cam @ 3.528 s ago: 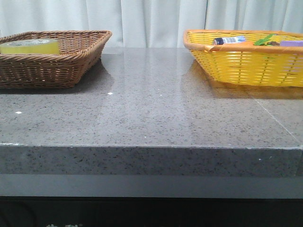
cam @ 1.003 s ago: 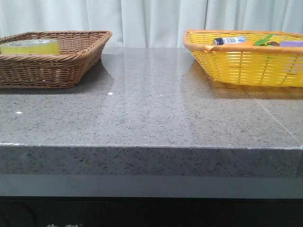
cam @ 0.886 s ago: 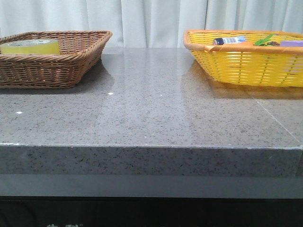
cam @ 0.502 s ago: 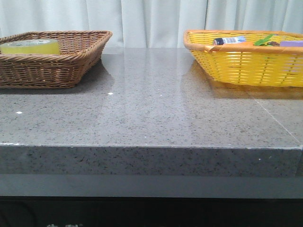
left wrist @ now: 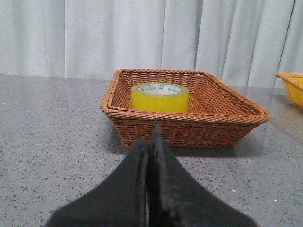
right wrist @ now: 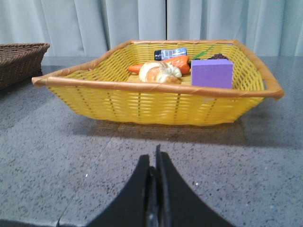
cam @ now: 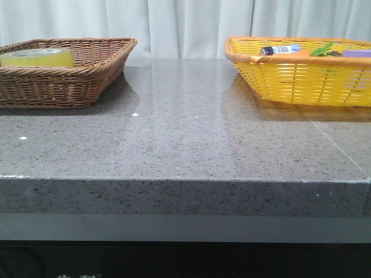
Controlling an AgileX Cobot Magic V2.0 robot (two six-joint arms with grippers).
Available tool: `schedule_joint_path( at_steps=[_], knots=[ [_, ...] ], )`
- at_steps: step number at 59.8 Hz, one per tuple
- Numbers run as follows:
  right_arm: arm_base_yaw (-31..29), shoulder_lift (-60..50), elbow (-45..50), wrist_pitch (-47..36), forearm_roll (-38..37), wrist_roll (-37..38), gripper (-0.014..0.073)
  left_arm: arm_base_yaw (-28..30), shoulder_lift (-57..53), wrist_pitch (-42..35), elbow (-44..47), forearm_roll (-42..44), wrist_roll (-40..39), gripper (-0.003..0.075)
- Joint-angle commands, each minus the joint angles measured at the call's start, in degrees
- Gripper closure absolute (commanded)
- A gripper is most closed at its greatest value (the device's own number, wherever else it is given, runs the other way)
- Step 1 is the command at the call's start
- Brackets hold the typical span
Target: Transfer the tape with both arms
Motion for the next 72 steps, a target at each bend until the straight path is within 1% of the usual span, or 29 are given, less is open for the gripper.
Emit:
schedule_joint_path(
  at_steps=[1, 5, 9, 13, 17, 25, 36, 48, 72],
  knots=[
    [-0.05, -1.59, -1.5, -7.64, -1.55, 0.1, 0.0664, 0.14, -0.94, -4.17, 2.19, -0.39, -0.28, 0.074],
    [-0.46, -1.59, -1.5, -10.62, -4.28, 2.64, 0.0664, 0.14, -0.94, -4.17, 2.19, -0.39, -0.28, 0.074],
    [-1.54, -1.59, -1.5, -13.01, -8.36, 7.68, 0.0664, 0.14, -0.94, -4.17, 2.19, -0.39, -0.28, 0.074],
    [-2.87, -1.59, -1.5, -14.11, -12.68, 12.73, 0.0664, 0.14, -0.94, -4.17, 2.19, -0.39, -0.28, 0.074],
    [-3.34, -1.59, -1.5, -13.76, -14.56, 15.06, 0.0664, 0.14, -0.94, -4.17, 2.19, -0.39, -0.28, 0.074],
    [-3.58, -1.59, -1.5, -12.42, -14.82, 15.47, 0.0664, 0.14, -0.94, -4.17, 2.19, -0.39, -0.28, 0.074],
    [-5.37, -1.59, -1.5, -12.09, -16.14, 15.9, 0.0664, 0.14, -0.94, -4.17, 2.19, -0.39, -0.28, 0.074],
    [-5.86, -1.59, -1.5, -11.89, -18.68, 20.2, 0.0664, 0.14, -0.94, -4.17, 2.19, -0.39, -0.28, 0.074],
    [-7.41, -1.59, -1.5, -11.87, -19.52, 20.3, 0.0664, 0.14, -0.94, -4.17, 2.19, -0.39, -0.28, 0.074]
  ],
)
